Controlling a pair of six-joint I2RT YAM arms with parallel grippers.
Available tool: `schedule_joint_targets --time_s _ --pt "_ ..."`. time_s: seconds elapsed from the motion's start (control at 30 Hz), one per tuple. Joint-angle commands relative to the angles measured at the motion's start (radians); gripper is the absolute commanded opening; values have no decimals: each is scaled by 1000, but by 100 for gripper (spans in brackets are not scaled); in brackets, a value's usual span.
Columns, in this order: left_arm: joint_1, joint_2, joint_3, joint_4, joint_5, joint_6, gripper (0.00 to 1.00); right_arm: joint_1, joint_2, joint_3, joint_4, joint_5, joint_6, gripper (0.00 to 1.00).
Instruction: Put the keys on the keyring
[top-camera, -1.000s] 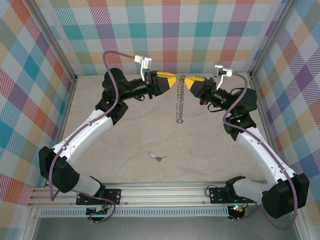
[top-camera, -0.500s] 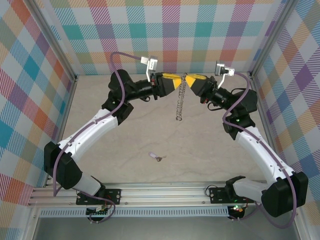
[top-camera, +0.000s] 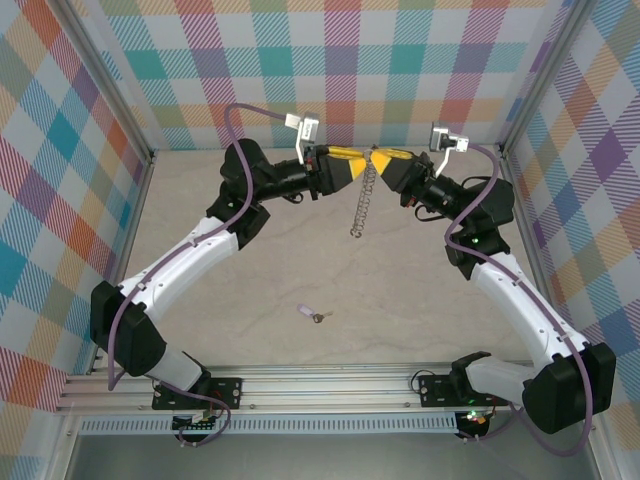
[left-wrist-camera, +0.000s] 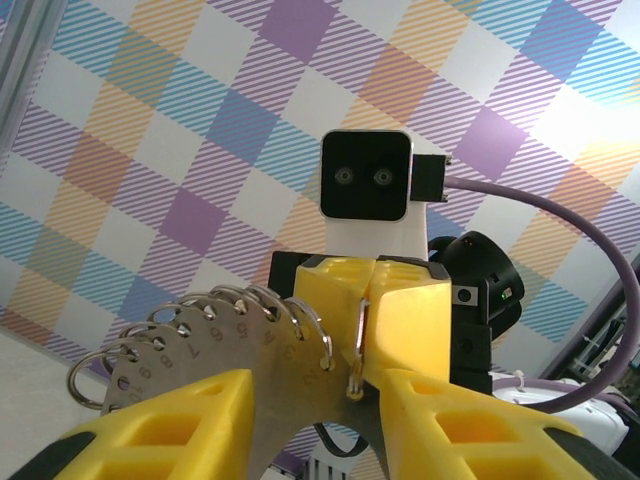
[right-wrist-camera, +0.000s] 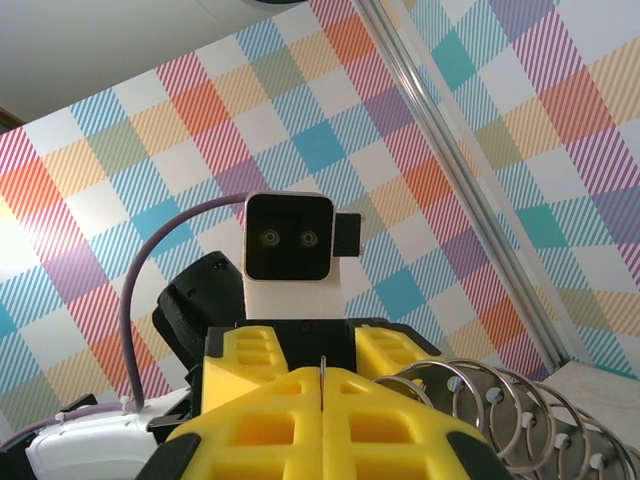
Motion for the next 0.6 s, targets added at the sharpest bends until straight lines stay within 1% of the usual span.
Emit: schedule_joint_targets --time_s 0.0,0.13,0.33,0.57 --pt "-15 -24 44 24 -10 28 41 -4 4 1 61 -3 9 0" --pt "-15 -10 65 12 3 32 40 -4 8 3 64 -15 15 0" --pt "-15 5 74 17 17 23 34 -4 8 2 65 -15 16 0" --pt "-15 4 51 13 16 26 33 -4 5 0 61 -8 12 0"
